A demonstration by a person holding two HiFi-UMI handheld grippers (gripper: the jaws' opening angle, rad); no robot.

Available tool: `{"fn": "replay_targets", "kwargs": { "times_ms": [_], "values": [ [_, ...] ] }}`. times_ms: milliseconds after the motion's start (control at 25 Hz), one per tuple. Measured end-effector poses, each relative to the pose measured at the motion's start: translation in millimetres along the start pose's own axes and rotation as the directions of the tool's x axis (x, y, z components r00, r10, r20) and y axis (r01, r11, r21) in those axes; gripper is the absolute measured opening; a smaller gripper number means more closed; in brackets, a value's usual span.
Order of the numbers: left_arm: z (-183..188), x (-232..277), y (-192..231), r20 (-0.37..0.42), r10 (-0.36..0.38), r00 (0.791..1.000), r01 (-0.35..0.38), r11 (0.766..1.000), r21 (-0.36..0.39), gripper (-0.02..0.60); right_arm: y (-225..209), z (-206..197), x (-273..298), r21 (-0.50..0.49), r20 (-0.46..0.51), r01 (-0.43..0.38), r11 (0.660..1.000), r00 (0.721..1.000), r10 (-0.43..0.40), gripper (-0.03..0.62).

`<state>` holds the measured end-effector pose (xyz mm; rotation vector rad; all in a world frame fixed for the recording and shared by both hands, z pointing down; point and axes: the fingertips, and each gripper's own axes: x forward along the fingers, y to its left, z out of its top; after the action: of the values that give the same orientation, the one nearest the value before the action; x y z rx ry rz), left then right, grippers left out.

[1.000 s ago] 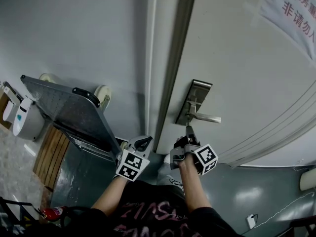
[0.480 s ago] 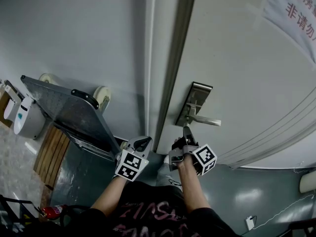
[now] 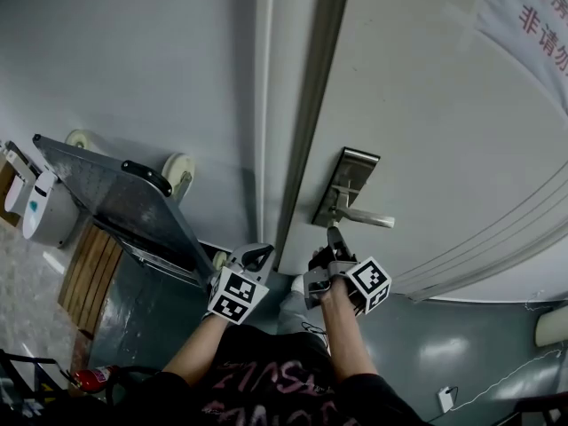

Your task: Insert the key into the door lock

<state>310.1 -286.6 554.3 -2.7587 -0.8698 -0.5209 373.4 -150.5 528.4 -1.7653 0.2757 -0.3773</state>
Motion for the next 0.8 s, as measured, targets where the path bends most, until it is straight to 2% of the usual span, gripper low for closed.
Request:
{"fn": "replay_targets", "kwargs": {
  "times_ms": [800],
  "values": [
    [-7, 8, 6, -0.033, -0.002, 0.999, 0.001, 1.000, -0.018, 0.013, -3, 12, 21, 0.025, 0.033, -0.025, 0.999, 0.999, 0.024, 0.081]
  ]
}}
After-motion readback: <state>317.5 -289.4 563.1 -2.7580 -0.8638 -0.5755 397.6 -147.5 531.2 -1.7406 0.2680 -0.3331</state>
